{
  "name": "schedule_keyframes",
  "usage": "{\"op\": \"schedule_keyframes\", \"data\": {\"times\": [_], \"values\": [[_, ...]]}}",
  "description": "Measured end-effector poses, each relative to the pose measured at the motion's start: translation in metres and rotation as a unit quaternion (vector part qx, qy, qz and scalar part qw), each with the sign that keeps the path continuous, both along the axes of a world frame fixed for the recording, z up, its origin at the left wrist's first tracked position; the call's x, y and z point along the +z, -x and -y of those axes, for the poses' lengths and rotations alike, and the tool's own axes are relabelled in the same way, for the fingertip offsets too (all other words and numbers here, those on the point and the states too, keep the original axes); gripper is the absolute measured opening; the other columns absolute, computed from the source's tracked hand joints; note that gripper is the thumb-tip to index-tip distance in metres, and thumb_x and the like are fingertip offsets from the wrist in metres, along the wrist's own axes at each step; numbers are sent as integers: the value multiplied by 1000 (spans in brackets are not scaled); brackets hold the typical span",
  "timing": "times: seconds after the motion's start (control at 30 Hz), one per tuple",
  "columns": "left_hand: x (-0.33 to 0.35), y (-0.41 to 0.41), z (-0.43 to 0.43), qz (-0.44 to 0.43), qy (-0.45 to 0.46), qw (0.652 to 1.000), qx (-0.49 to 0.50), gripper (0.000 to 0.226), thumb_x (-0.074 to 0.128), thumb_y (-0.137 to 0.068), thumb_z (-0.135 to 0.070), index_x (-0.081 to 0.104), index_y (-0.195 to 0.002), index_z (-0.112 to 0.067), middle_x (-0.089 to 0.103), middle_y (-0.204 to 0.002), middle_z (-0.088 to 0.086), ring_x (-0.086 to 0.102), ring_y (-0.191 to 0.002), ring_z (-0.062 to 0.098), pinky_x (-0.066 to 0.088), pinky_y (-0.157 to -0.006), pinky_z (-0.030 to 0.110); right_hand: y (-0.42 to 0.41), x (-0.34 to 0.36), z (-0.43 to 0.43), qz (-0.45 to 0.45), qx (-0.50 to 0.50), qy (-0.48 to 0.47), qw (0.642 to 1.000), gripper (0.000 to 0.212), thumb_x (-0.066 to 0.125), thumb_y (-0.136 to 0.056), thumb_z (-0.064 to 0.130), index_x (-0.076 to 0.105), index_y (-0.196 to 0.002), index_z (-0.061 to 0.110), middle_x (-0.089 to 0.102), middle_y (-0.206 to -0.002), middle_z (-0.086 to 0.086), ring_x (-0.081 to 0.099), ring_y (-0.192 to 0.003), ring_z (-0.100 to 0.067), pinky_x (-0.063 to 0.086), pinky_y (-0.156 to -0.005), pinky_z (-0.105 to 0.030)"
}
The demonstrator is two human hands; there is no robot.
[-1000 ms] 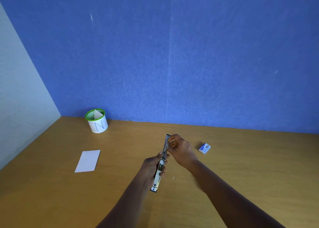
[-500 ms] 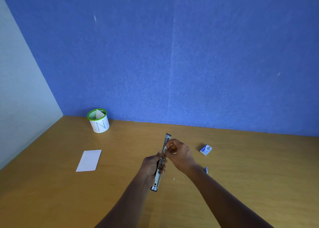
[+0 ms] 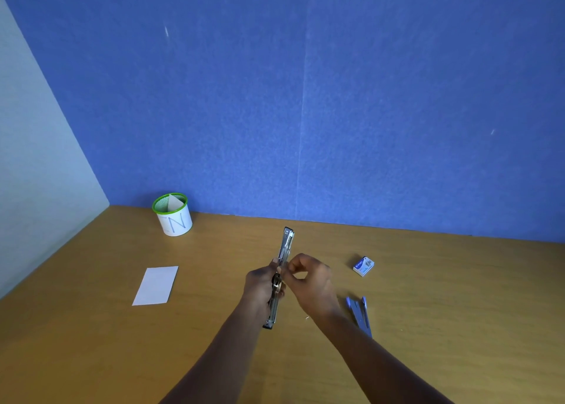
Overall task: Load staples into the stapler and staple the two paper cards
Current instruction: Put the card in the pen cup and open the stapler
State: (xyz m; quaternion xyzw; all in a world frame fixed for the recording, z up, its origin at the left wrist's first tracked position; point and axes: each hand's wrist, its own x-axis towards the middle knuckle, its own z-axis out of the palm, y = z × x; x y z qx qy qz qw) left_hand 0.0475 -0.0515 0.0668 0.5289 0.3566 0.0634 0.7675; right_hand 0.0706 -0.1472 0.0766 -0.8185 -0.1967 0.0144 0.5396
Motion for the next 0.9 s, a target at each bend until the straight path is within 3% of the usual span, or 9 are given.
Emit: {"op": "schedule_keyframes", "data": {"times": [0.1, 0.17, 0.27, 0.37, 0.53, 0.67, 0.8, 0.9], "values": [[-2, -1, -1, -4, -15, 1000, -5, 29, 55, -94, -22, 66, -72, -6, 53, -58, 4, 45, -49, 17, 36, -46, 25, 1, -6, -2, -48, -30, -25, 998, 27, 67, -80, 9, 51, -61, 17, 55, -63, 5, 50, -58, -4, 39, -53, -8], [-4, 0, -1, 2, -23, 1000, -6, 28, 55, -93, -22, 66, -74, -6, 54, -61, 5, 46, -52, 17, 35, -48, 26, -1, -7, -3, -126, -50, -68, 988, 21, 67, -79, 5, 53, -67, 12, 56, -65, 0, 51, -59, -9, 43, -57, -13], [-6, 3, 0, 21, -51, 998, -14, 26, 57, -92, -21, 64, -71, -6, 53, -63, 6, 47, -56, 17, 34, -51, 27, -3, -8, -2, -280, -44, -165, 945, 23, 62, -77, -11, 52, -77, 10, 60, -73, -7, 58, -67, -16, 53, -72, -27], [-7, 4, 1, 40, -77, 996, -22, 22, 58, -92, -20, 65, -73, -10, 54, -63, 5, 47, -57, 15, 34, -50, 24, -5, -7, -1, -356, -32, -218, 908, 27, 56, -79, -18, 53, -87, 7, 60, -77, -10, 60, -68, -19, 53, -73, -28], [-8, 4, 2, 64, -154, 985, -53, 18, 57, -92, -19, 68, -78, -20, 56, -71, 8, 46, -64, 16, 35, -51, 22, -9, -6, 1, -418, -16, -278, 865, 37, 46, -83, -21, 51, -114, -1, 61, -95, -17, 61, -78, -22, 51, -80, -29], [-8, 1, 2, 75, -215, 972, -64, 13, 57, -92, -18, 69, -88, -17, 58, -70, 3, 47, -63, 14, 37, -48, 18, -9, -3, 4, -440, -1, -290, 850, 37, 42, -86, -17, 52, -115, 5, 65, -92, -9, 64, -79, -18, 51, -72, -27], [-11, -1, 0, 101, -342, 932, -65, 17, 59, -90, -14, 72, -98, -7, 61, -85, -1, 55, -77, 13, 40, -61, 17, -10, -3, 7, -456, 3, -285, 843, 34, 39, -88, -11, 54, -110, 10, 65, -92, -3, 63, -85, -16, 48, -78, -29], [-12, 0, 2, 119, -439, 889, -47, 17, 60, -89, -12, 71, -98, -3, 56, -89, -2, 52, -78, 1, 37, -64, 7, -11, -3, 8, -452, 1, -295, 842, 35, 36, -88, -12, 55, -108, 10, 66, -93, -2, 62, -87, -14, 45, -75, -25]]}}
